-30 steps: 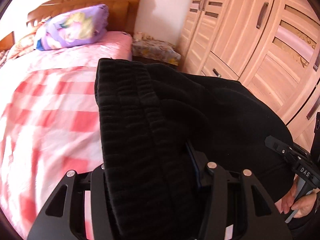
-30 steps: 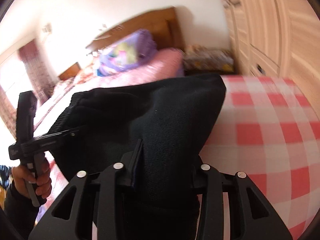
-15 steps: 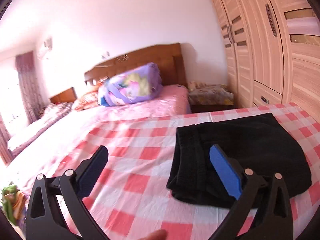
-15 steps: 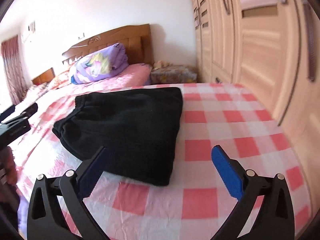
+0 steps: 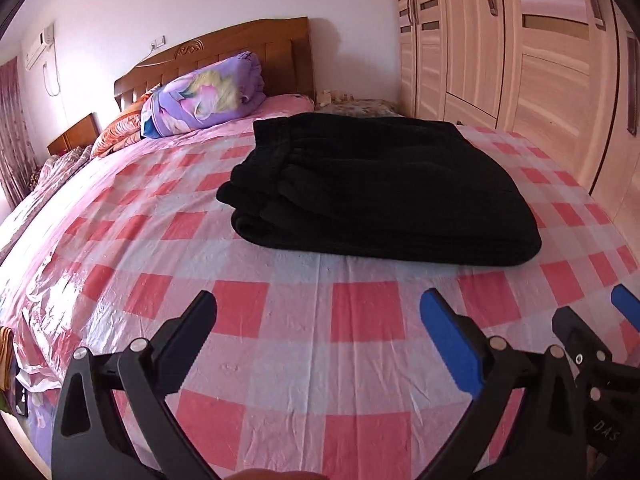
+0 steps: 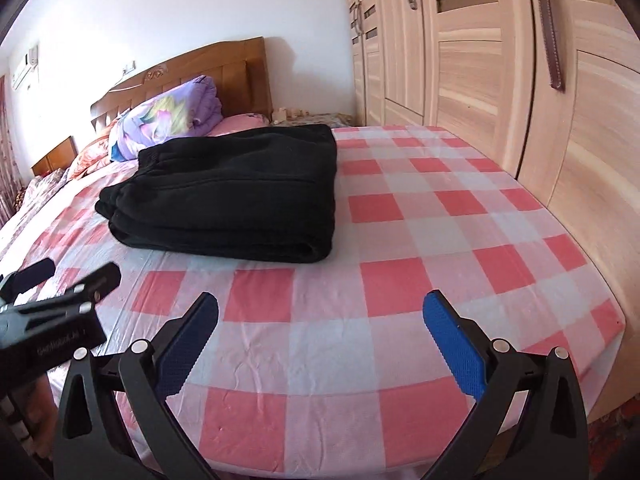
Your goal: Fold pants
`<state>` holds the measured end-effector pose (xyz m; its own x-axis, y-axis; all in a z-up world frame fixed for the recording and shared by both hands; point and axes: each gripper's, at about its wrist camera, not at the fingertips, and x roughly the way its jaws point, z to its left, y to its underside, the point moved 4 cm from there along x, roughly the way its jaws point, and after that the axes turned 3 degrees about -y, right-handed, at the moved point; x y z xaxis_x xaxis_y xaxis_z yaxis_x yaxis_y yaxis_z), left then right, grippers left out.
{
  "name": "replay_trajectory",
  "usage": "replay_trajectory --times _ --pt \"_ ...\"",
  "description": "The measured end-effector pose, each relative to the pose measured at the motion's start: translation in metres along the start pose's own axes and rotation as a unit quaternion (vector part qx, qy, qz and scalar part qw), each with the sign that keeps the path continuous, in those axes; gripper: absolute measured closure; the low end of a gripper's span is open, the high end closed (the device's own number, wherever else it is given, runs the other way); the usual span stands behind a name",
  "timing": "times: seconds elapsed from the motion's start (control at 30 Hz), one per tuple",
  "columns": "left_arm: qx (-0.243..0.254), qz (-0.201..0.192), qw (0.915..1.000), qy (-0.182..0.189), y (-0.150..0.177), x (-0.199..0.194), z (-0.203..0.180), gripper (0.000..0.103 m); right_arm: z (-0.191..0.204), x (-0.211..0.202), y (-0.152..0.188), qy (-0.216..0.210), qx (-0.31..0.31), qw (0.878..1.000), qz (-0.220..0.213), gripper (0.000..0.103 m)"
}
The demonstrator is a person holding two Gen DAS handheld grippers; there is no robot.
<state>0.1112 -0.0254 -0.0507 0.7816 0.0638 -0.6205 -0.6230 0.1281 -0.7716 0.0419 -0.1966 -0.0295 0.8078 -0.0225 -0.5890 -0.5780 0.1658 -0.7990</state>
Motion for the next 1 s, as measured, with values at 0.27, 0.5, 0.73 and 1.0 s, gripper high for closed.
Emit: replay_trajectory --times 0.27,0.5,0.73,1.0 --pt "0.009 -0.017 0.9997 0.012 0.012 -0.011 -0.009 0.001 -0.005 0.001 0.006 0.022 0.003 1.000 -0.004 0.004" --pt "-0.001 -0.016 0.9998 0.012 0.012 -0.013 0.000 0.001 -0.004 0.001 0.006 0.017 0.004 1.000 0.002 0.004" --pt "-0.002 -0.019 0.9998 0.005 0.013 -0.013 0.003 0.001 0.000 0.002 0.007 0.010 0.002 1.000 0.006 0.004" --pt "0.000 -0.018 0.9998 0.003 0.014 -0.013 0.003 0.001 0.003 0.005 0.009 0.005 0.003 1.000 0.012 0.004"
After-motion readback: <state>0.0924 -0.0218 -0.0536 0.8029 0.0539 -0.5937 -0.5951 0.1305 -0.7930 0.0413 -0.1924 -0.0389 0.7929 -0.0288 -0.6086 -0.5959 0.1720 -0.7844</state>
